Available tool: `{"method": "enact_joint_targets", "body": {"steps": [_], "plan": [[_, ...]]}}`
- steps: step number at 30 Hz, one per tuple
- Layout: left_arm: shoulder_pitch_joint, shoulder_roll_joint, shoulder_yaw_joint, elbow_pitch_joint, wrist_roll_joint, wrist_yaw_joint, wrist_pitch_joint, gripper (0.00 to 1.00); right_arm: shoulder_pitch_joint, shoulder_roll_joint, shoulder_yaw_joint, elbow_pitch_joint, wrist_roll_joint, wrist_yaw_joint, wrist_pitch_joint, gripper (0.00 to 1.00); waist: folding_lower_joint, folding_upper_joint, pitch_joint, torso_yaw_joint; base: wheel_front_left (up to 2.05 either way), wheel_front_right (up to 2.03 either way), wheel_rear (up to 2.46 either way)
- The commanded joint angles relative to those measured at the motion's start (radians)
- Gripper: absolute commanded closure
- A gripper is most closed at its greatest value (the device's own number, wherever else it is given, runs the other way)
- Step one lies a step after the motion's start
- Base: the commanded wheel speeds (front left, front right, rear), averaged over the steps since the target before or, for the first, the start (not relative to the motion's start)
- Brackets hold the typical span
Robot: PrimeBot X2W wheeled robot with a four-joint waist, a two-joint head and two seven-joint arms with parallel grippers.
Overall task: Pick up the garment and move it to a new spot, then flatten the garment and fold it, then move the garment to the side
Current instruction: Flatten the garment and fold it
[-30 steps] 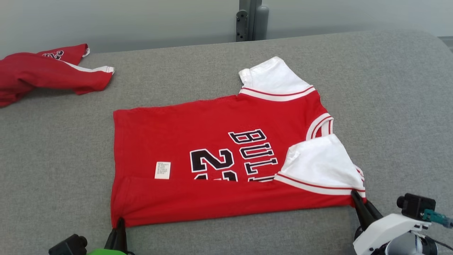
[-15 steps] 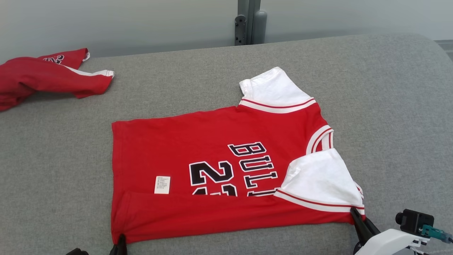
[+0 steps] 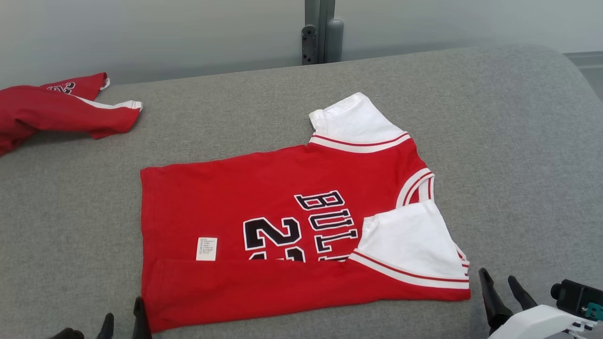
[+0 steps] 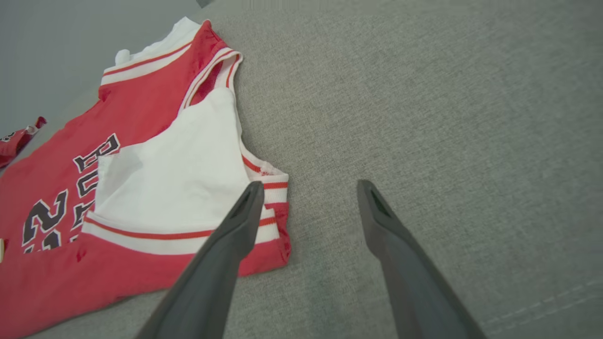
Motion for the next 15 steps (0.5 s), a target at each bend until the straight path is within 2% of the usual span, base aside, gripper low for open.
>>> {"method": "enact_joint_targets", "body": {"steps": [1, 8, 15], "plan": [[-0.018, 0.020, -0.001, -0.011, 0.018, 0.004, 0.007, 0.00, 0.002, -0.002, -0.007, -0.015, -0.014, 0.000, -0.009, 0.00, 0.0000, 0.0000, -0.002, -0.002, 0.00, 0.00, 0.00], [-0.210, 0.101, -0.064, -0.009, 0.102, -0.008, 0.085, 0.00, -0.069, -0.047, 0.018, -0.059, -0.057, 0.000, 0.001, 0.00, 0.0000, 0.0000, 0.008, -0.006, 0.00, 0.00, 0.00], [-0.468, 0.144, -0.131, 0.165, 0.169, -0.033, 0.162, 0.00, -0.185, -0.098, 0.103, -0.079, -0.053, 0.000, 0.020, 0.00, 0.0000, 0.0000, 0.066, -0.030, 0.00, 0.00, 0.00]]}}
